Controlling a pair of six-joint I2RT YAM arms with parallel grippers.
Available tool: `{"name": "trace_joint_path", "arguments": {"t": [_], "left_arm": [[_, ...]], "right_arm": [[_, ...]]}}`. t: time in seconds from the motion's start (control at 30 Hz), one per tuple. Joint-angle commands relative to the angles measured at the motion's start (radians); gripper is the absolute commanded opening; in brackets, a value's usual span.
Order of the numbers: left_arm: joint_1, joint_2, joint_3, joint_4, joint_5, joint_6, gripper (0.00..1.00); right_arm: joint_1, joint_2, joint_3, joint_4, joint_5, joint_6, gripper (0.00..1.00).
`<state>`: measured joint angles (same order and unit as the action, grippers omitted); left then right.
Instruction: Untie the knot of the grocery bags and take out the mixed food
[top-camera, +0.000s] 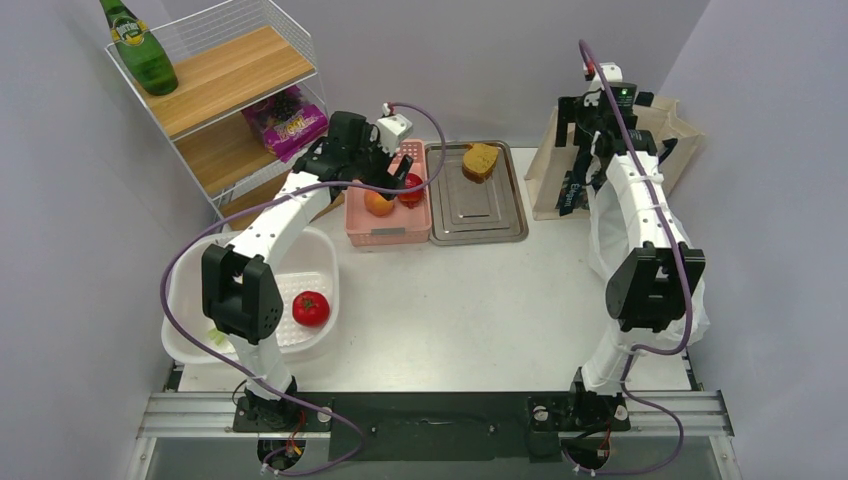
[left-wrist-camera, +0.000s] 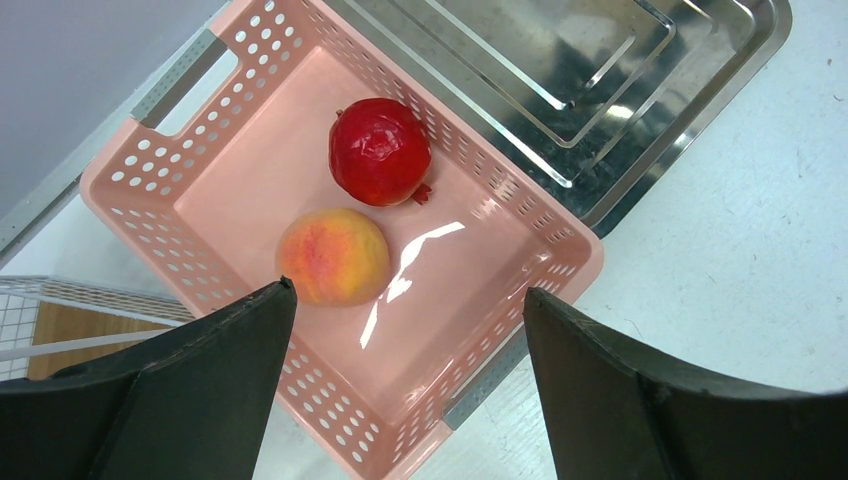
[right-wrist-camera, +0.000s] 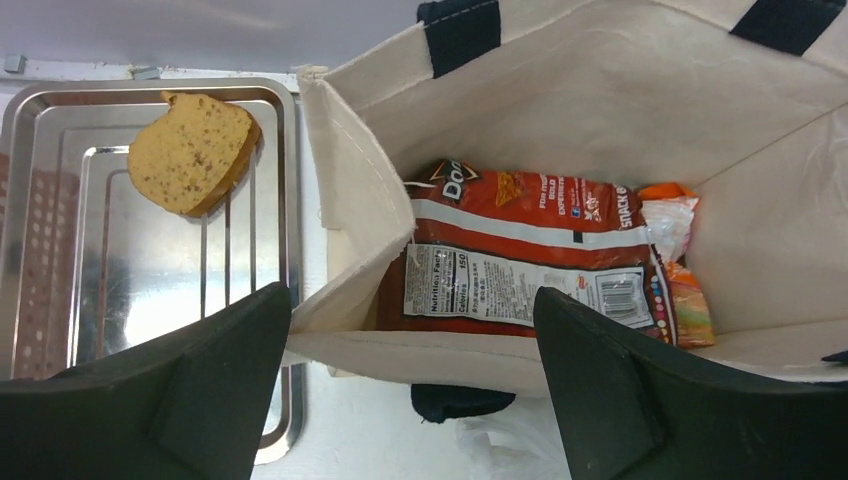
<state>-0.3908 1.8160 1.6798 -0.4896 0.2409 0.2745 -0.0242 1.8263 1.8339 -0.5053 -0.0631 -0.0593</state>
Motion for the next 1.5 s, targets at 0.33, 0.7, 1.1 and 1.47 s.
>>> {"name": "trace_joint_path", "arguments": {"t": [0.33, 0.7, 1.1, 1.47], "left_arm": [[0.004, -0.061, -0.022, 0.039, 0.021, -0.001, 0.83], [0.004, -0.05, -0.009, 0.05, 0.044, -0.026, 0.83], [0.004, -0.122, -0.087, 0.06, 0.034, -0.001, 0.83], [0.005, -0.188, -0.2, 0.053, 0.028, 0.017, 0.83]], "right_arm": [[-0.206, -0.033, 0.003, -0.324, -0.169, -0.061, 0.4], [-0.225, -0.105, 0.097, -0.24, -0.353, 0.02, 0.55], [-0.097, 0.006, 0.259, -0.08, -0.158, 0.252, 0.79], [-0.06, 0.146, 0.254, -0.051, -0.14, 0.304, 0.83]]}}
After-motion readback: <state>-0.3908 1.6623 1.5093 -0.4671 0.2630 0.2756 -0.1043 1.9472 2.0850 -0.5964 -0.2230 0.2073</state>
